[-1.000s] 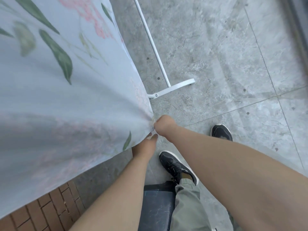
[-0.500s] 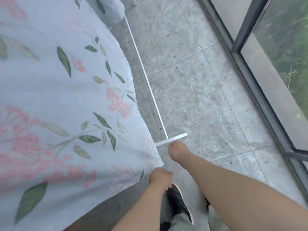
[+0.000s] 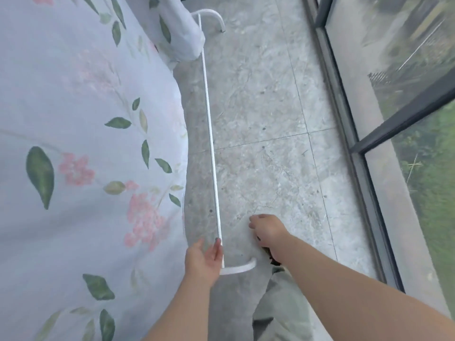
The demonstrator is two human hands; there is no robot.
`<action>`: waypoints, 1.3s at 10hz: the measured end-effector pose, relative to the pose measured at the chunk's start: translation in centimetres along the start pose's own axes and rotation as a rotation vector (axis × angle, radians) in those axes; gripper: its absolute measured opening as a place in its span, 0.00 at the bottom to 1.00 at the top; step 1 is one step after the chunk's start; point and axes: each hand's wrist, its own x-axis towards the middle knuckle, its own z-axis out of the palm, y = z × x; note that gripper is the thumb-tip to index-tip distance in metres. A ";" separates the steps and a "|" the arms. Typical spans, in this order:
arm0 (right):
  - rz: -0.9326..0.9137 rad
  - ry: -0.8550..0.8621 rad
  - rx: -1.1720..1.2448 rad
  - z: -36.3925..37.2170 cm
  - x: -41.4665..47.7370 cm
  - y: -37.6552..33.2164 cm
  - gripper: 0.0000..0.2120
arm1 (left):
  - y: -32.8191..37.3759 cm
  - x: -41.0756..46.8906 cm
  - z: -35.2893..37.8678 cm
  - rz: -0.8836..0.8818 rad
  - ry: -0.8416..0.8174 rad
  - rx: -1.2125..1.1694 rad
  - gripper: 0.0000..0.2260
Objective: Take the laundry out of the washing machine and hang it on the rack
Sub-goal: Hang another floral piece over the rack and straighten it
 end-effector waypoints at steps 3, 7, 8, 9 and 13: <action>0.072 -0.191 0.084 0.5 10.3 -14.6 0.15 | 8.2 7.9 10.1 -0.006 0.035 -0.377 0.13; 0.079 -0.361 0.014 8.7 21.0 -24.7 0.20 | 13.7 14.6 10.5 0.204 0.046 -0.825 0.07; 0.092 -0.377 0.074 11.2 22.9 -25.4 0.21 | 14.2 15.3 9.8 0.220 0.082 -0.860 0.09; 0.086 -0.425 0.173 13.6 24.0 -26.4 0.20 | 14.3 16.9 9.2 0.210 0.088 -0.869 0.07; 0.044 -0.458 0.388 18.0 26.0 -30.2 0.16 | 13.9 18.7 8.6 0.377 -0.300 -0.861 0.18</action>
